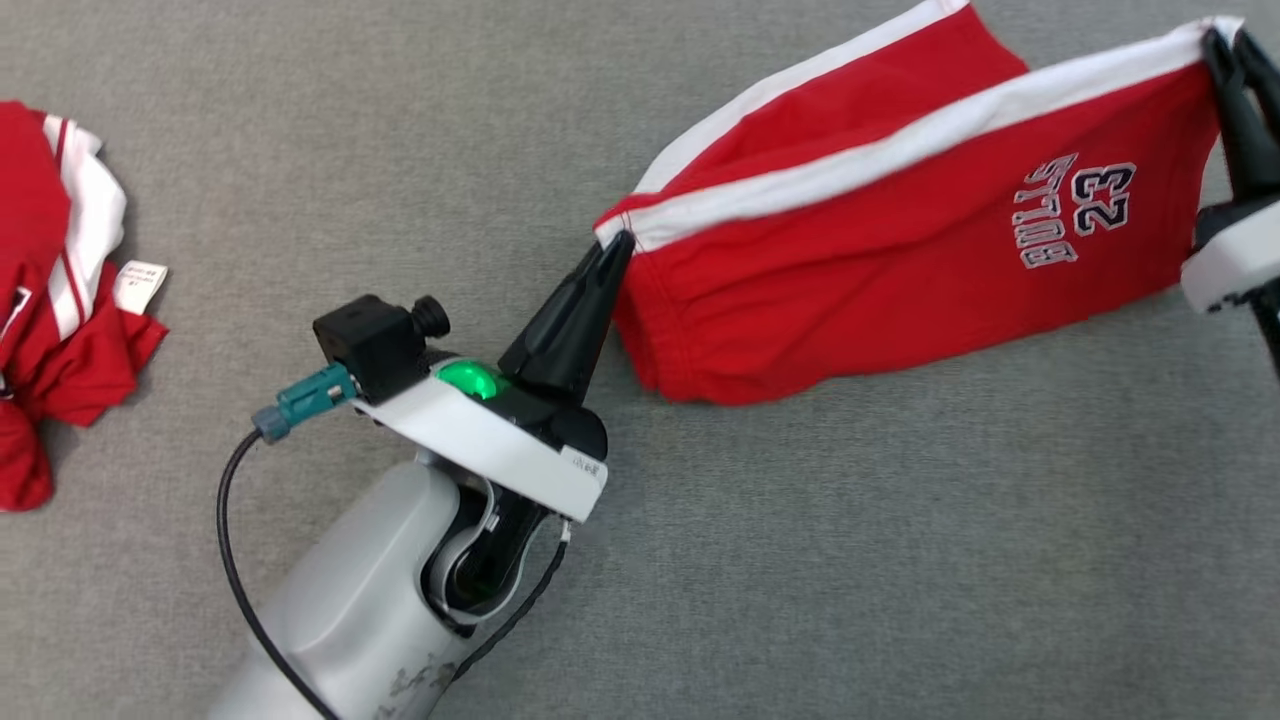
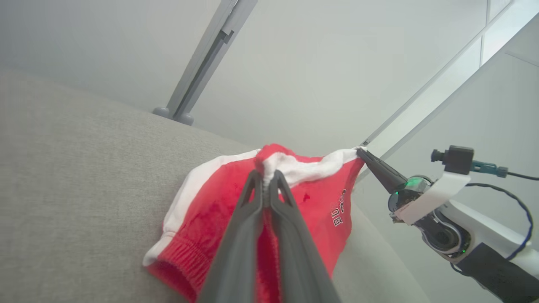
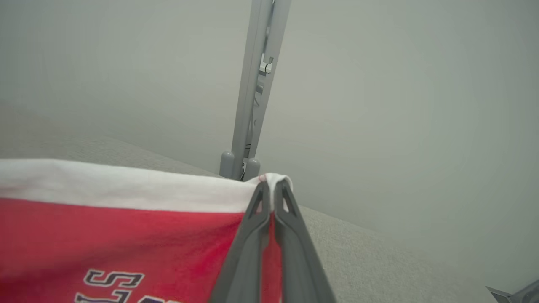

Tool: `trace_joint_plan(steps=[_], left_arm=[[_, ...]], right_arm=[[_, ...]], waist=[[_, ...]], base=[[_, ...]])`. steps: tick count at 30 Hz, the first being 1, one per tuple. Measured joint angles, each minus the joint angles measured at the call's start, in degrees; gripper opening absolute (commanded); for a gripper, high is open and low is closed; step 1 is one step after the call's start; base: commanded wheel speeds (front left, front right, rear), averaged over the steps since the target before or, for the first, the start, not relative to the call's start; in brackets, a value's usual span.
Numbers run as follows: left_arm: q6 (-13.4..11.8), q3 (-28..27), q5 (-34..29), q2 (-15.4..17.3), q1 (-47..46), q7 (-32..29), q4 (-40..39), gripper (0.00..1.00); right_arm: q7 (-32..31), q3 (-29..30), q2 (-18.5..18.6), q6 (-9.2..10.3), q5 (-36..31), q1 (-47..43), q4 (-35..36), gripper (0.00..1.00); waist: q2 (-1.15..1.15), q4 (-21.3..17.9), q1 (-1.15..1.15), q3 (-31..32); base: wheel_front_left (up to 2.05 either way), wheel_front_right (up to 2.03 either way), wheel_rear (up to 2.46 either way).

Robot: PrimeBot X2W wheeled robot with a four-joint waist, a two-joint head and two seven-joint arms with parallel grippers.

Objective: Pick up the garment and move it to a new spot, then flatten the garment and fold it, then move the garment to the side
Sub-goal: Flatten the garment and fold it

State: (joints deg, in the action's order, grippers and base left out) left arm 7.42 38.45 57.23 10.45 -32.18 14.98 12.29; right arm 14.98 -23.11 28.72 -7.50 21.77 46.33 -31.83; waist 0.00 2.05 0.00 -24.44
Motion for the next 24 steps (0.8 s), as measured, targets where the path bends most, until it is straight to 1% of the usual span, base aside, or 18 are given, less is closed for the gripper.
trace_joint_plan(steps=[3, 7, 12, 16, 21, 24], left_arm=[[0.0, -0.6, 0.3, -1.2, -1.5, 0.0, 1.2, 0.0], [0.0, -1.3, -0.3, -3.1, -3.2, 0.0, 2.6, 0.0], [-1.0, -2.6, -2.2, -5.2, -4.1, 0.0, 3.5, 0.0], [-1.2, -3.4, -3.8, -6.1, -4.8, 0.0, 3.7, 0.0], [-1.2, -3.4, -5.0, -6.8, -5.4, 0.0, 4.6, 0.0], [-1.5, -3.3, -5.3, -7.4, -6.2, 0.0, 5.4, 0.0]], right_arm=[[0.0, -3.1, 0.4, 0.0, 0.5, 5.2, -4.4, 0.0], [0.0, -6.0, 0.7, 0.0, 0.7, 11.1, -8.1, 0.0], [0.0, -9.8, 0.7, 0.0, 0.7, 16.7, -11.7, 0.0], [0.0, -12.3, 0.8, 0.0, 0.7, 19.8, -14.9, 0.0], [0.0, -12.7, 0.7, 0.0, -0.3, 21.6, -17.1, 0.0], [0.0, -12.7, 0.0, 0.0, -0.9, 22.0, -18.4, 0.0]], waist=[[0.0, 1.5, 0.0, -1.1], [0.0, 3.3, 0.0, -3.2], [0.0, 5.3, 0.0, -5.9], [0.0, 7.1, 0.0, -7.8], [0.0, 8.6, 0.0, -9.2], [0.0, 9.2, 0.0, -10.0]], base=[[0.0, 0.0, 0.0], [0.0, 0.0, 0.0], [0.0, 0.0, 0.0], [0.0, 0.0, 0.0], [0.0, 0.0, 0.0], [0.0, 0.0, 0.0]])
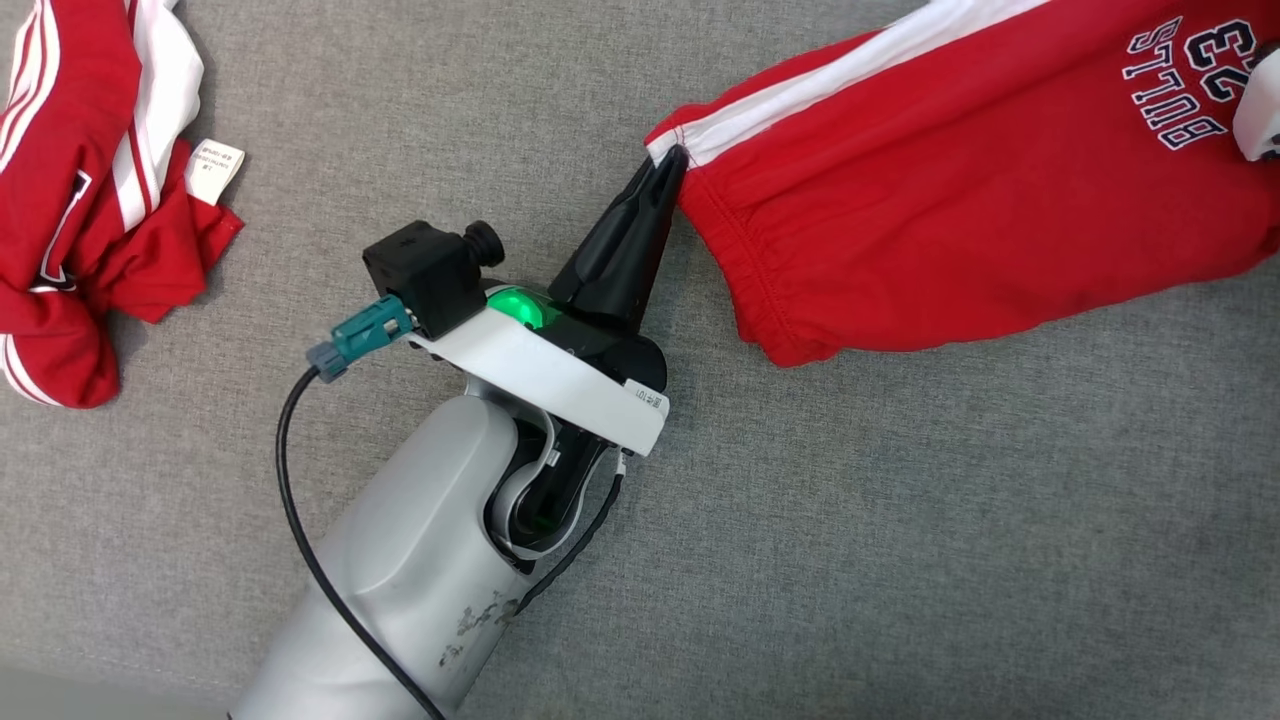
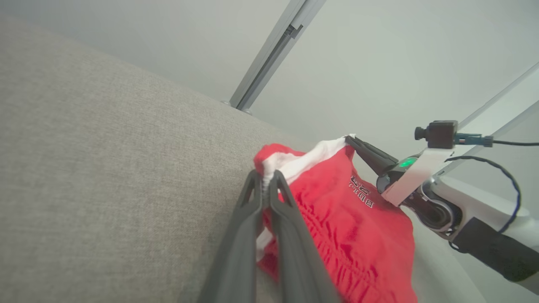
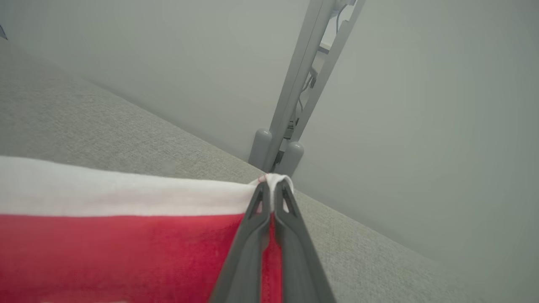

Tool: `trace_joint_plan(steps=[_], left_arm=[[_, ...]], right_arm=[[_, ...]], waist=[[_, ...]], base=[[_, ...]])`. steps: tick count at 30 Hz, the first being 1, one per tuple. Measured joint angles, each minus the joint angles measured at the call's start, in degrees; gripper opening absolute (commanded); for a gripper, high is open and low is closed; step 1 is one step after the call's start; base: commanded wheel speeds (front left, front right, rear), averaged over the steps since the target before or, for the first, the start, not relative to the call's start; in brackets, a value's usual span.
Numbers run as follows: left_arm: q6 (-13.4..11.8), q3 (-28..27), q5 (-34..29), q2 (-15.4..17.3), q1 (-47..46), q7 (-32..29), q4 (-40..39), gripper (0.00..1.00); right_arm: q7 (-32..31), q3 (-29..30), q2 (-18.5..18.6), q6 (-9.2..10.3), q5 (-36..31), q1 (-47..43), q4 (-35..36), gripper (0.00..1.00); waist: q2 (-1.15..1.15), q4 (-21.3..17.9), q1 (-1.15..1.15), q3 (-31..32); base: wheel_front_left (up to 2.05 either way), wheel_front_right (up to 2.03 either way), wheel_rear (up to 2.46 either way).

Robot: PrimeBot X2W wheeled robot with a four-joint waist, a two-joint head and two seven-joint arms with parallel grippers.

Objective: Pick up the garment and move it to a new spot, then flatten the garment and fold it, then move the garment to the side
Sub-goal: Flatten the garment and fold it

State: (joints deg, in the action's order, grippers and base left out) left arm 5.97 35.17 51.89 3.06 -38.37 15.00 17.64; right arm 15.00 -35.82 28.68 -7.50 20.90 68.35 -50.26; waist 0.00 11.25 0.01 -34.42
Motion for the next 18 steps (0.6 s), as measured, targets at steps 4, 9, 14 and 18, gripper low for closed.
trace_joint_plan(steps=[4, 9, 14, 18], left_arm=[[-0.2, 1.2, -0.2, -0.2, -0.9, 0.2, 1.7, 0.44], [-1.9, 2.1, -2.2, -0.2, -1.8, 0.1, 4.1, 1.0], [-5.7, -0.5, -6.8, 0.2, -0.3, 0.1, 3.7, 1.0], [-8.8, -4.2, -12.2, 1.4, 3.5, 0.1, 1.1, 1.0]], right_arm=[[0.0, 0.0, -1.0, 0.0, -1.8, 0.3, -1.7, 0.31], [0.0, 2.1, -2.2, 0.0, -3.8, -0.5, 1.0, 1.0], [0.1, 7.8, -4.0, 0.0, -6.6, -4.7, 6.2, 1.0], [0.1, 13.4, -7.2, 0.0, -8.7, -11.2, 11.3, 1.0]], waist=[[0.0, 0.1, 0.0, 0.0], [0.0, -0.5, 0.0, 1.4], [0.0, -1.9, 0.0, 3.5], [0.0, -3.3, 0.0, 6.0]], base=[[0.0, 0.0, 0.0], [0.0, 0.0, 0.0], [0.0, 0.0, 0.0], [0.0, 0.0, 0.0]])
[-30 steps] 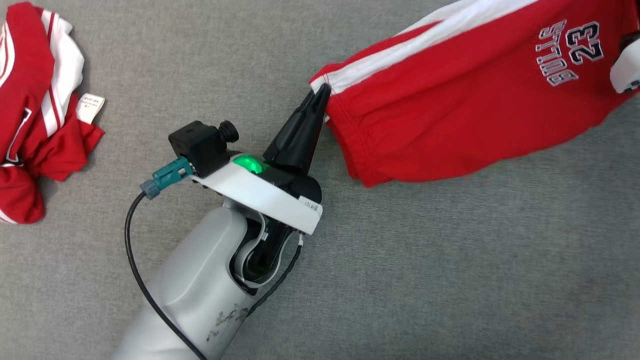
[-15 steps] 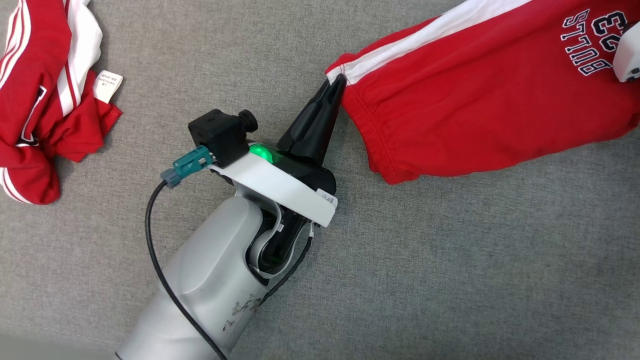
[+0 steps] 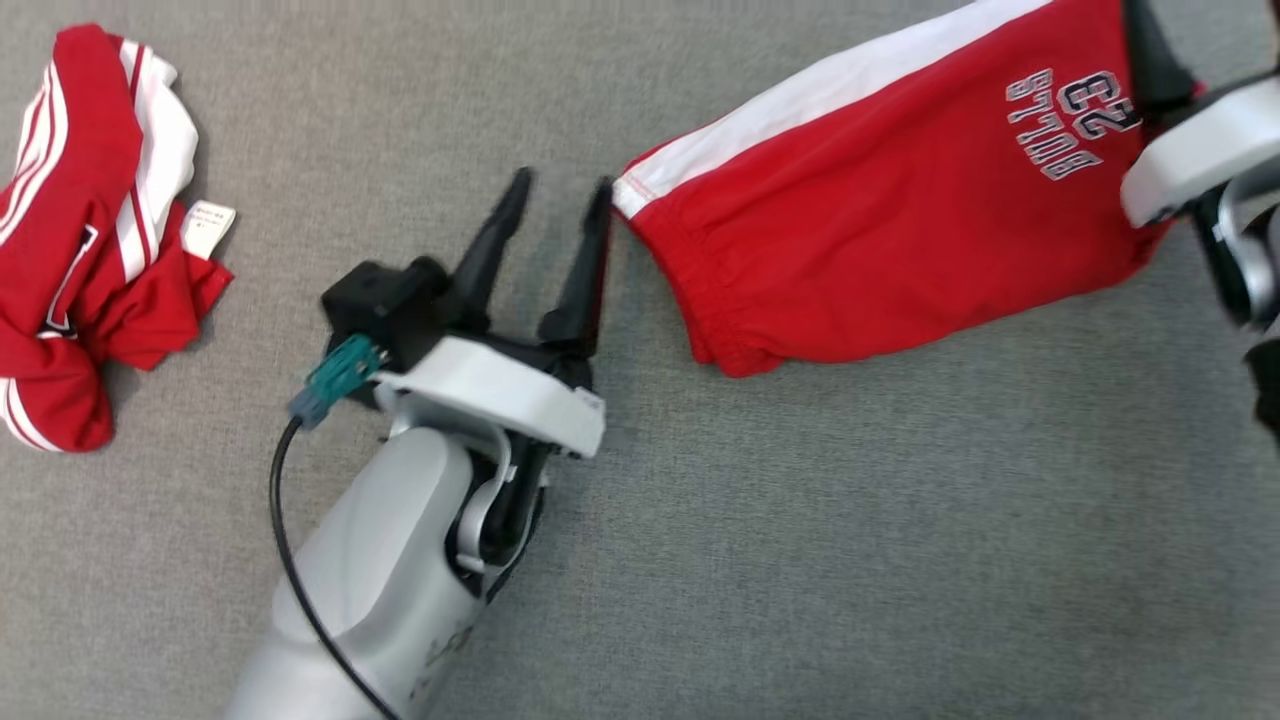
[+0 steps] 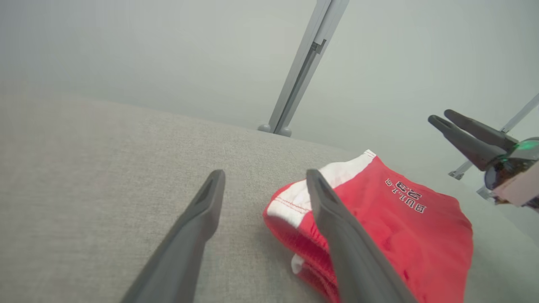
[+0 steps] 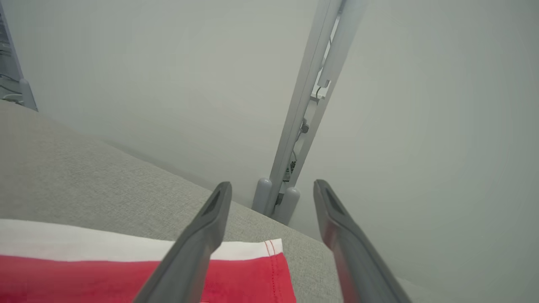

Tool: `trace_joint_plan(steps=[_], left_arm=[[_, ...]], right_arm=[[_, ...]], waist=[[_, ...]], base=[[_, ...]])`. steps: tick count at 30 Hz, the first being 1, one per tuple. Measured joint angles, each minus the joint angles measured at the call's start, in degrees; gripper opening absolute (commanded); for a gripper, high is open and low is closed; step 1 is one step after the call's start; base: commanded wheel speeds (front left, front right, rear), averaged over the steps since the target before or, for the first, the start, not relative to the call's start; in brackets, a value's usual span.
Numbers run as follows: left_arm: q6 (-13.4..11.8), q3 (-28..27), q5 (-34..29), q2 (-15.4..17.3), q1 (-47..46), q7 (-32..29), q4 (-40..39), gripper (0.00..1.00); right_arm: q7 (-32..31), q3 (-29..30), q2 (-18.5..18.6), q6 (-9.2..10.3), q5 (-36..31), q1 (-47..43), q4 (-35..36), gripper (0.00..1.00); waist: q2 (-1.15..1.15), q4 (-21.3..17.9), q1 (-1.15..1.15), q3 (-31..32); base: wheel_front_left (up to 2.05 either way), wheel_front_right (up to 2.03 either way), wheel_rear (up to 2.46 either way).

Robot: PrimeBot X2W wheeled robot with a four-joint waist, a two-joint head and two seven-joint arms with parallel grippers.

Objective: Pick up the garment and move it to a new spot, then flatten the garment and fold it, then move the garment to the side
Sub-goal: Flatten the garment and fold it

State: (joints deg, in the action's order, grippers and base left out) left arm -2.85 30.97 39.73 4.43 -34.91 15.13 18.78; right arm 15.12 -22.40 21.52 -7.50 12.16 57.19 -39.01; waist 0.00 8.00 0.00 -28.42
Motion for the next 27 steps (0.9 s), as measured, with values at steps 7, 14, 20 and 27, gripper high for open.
trace_joint_plan(steps=[7, 14, 20, 27], left_arm=[[-2.8, -7.7, -8.5, 0.3, 9.7, 0.0, -4.9, 1.0], [-3.1, -13.0, -17.1, -0.2, 18.5, 0.0, -8.8, 1.0], [-2.3, -14.8, -21.7, -1.2, 24.5, 0.0, -11.6, 1.0], [-2.1, -14.7, -25.3, -1.5, 28.9, 0.0, -14.7, 1.0]], right_arm=[[0.0, 7.8, -6.5, 0.0, -3.8, -12.4, 8.8, 1.0], [0.0, 12.2, -10.9, 0.0, -5.0, -23.9, 15.0, 1.0], [0.0, 16.1, -13.1, 0.0, -4.7, -32.7, 19.3, 1.0], [0.0, 21.7, -15.7, 0.0, 4.7, -40.3, 19.2, 1.0]], waist=[[0.0, -2.8, 0.0, 5.8], [0.0, -5.4, 0.0, 12.4], [0.0, -6.9, 0.0, 17.3], [0.0, -6.7, 0.0, 20.0]], base=[[0.0, 0.0, 0.0], [0.0, 0.0, 0.0], [0.0, 0.0, 0.0], [0.0, 0.0, 0.0]])
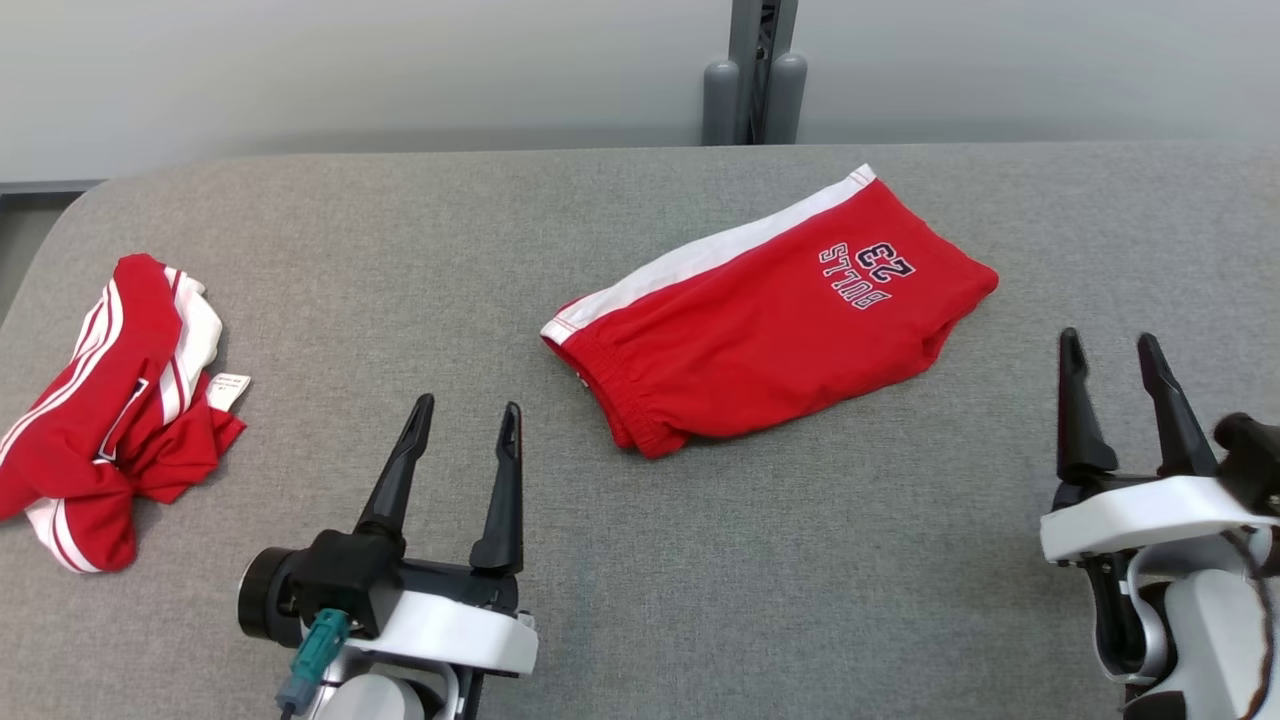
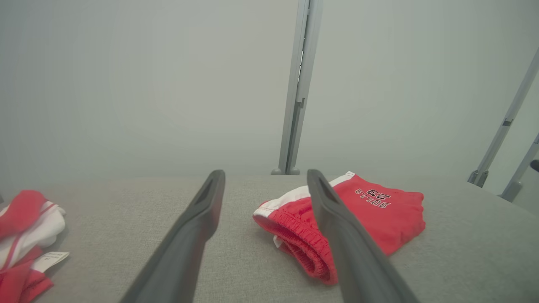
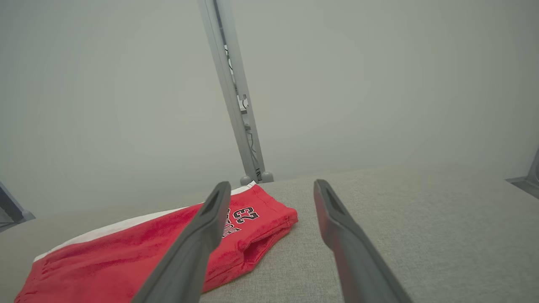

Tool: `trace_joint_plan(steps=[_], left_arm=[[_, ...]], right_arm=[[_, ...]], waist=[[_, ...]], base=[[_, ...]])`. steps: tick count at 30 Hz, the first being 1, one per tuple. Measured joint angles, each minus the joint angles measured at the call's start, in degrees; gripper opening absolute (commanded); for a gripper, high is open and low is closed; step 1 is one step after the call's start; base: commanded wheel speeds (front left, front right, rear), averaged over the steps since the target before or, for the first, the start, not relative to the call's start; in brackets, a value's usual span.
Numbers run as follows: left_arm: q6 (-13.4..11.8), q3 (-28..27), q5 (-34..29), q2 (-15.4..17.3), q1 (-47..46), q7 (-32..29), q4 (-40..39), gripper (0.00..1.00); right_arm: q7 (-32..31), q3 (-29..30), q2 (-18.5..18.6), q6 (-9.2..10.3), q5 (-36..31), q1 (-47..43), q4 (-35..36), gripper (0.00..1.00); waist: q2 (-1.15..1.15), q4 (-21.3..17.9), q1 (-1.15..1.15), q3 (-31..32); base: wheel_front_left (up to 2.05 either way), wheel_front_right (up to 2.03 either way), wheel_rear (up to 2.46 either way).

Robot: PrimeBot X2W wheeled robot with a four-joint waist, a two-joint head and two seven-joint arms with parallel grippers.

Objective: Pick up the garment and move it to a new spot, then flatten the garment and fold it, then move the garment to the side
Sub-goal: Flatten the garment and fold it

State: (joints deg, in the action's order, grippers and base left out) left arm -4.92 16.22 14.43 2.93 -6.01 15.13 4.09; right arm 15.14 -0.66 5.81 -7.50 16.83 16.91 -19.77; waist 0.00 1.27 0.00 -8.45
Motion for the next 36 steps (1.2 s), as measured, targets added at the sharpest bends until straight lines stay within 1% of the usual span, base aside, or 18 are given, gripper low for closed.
trace_joint_plan(steps=[4, 9, 11, 14, 17, 21, 24, 28, 29, 30, 31, 32, 33, 34, 35, 36], left_arm=[[0.0, 1.5, -1.4, -0.1, 0.1, 0.0, -1.8, 1.0], [-0.2, 3.6, -1.5, -0.1, -0.4, 0.0, -3.5, 1.0], [-0.2, 4.6, -1.7, -0.1, -0.8, 0.0, -4.0, 1.0], [-0.5, 5.8, -1.7, -0.1, -2.2, 0.0, -4.5, 1.0], [-0.7, 7.0, -1.7, -0.1, -2.9, 0.0, -4.5, 1.0], [-1.0, 8.4, -1.6, -0.1, -4.0, 0.0, -4.5, 1.0], [-1.2, 8.7, -1.4, -0.1, -4.2, 0.0, -4.1, 1.0], [-1.2, 8.8, -1.4, -0.1, -5.0, 0.0, -4.0, 1.0], [-1.2, 8.8, -1.4, -0.1, -5.1, 0.0, -4.1, 1.0], [-1.2, 8.9, -1.4, -0.1, -5.1, 0.0, -4.1, 1.0], [-1.3, 8.9, -1.4, -0.1, -5.2, 0.0, -4.1, 1.0], [-1.3, 8.9, -1.4, -0.1, -5.3, 0.0, -4.0, 1.0], [-1.3, 8.9, -1.4, -0.1, -5.4, 0.0, -4.0, 1.0], [-1.3, 9.0, -1.4, -0.1, -5.5, 0.0, -4.0, 1.0], [-1.3, 9.0, -1.4, -0.1, -5.8, 0.0, -4.0, 1.0], [-1.5, 9.0, -1.4, -0.1, -6.0, 0.0, -3.9, 1.0]], right_arm=[[0.0, 2.1, 0.0, 0.01, 10.0, 1.3, -5.0, 1.0], [-0.5, 1.1, 3.1, 0.01, 19.6, 9.1, -14.7, 1.0], [-2.6, 0.0, 4.6, 0.01, 22.4, 12.6, -18.7, 1.0], [-6.7, -1.3, 5.9, 0.01, 26.9, 17.7, -23.5, 1.0], [-11.6, -2.0, 6.2, 0.01, 33.0, 21.6, -26.6, 1.0], [-14.7, -2.3, 8.8, 0.02, 37.0, 24.7, -31.3, 1.0], [-16.2, -2.1, 9.6, 0.02, 39.3, 26.1, -34.8, 1.0], [-17.4, -2.8, 11.0, 0.02, 41.1, 28.3, -36.6, 1.0], [-17.4, -3.2, 11.4, 0.02, 41.3, 28.6, -36.7, 0.98], [-17.7, -3.5, 11.6, 0.02, 41.7, 29.1, -36.9, 0.82], [-18.0, -3.7, 11.8, 0.02, 42.0, 29.6, -37.1, 0.54], [-18.2, -4.2, 12.0, 0.02, 42.2, 30.0, -37.2, 0.45], [-18.5, -4.9, 12.1, 0.03, 42.2, 30.3, -37.3, 0.33], [-18.8, -5.4, 12.2, 0.09, 42.4, 30.7, -37.4, 0.08], [-19.3, -5.9, 12.2, 0.08, 42.6, 30.8, -37.3, 0.0], [-19.8, -6.8, 11.9, 0.07, 42.8, 31.0, -37.2, 0.0]], waist=[[0.0, 0.6, 0.0, -0.8], [0.0, 2.1, 0.0, -3.0], [0.0, 3.0, 0.0, -4.1], [0.0, 4.4, 0.0, -5.7], [0.0, 6.0, 0.0, -7.2], [0.0, 8.2, 0.0, -8.8], [0.0, 9.7, 0.0, -9.9], [0.0, 11.0, 0.0, -11.5], [0.0, 11.2, 0.0, -11.9], [0.0, 11.4, 0.0, -12.3], [0.0, 11.6, 0.0, -12.7], [0.0, 11.7, 0.0, -13.0], [0.0, 11.8, 0.0, -13.2], [0.0, 11.8, 0.0, -13.4], [0.0, 11.8, 0.0, -13.5], [0.0, 11.7, 0.0, -13.5]], base=[[0.0, 0.0, 0.0], [0.0, 0.0, 0.0], [0.0, 0.0, 0.0], [0.0, 0.0, 0.0], [0.0, 0.0, 0.0], [0.0, 0.0, 0.0], [0.0, 0.0, 0.0], [0.0, 0.0, 0.0], [0.0, 0.0, 0.0], [0.0, 0.0, 0.0], [0.0, 0.0, 0.0], [0.0, 0.0, 0.0], [0.0, 0.0, 0.0], [0.0, 0.0, 0.0], [0.0, 0.0, 0.0], [0.0, 0.0, 0.0]])
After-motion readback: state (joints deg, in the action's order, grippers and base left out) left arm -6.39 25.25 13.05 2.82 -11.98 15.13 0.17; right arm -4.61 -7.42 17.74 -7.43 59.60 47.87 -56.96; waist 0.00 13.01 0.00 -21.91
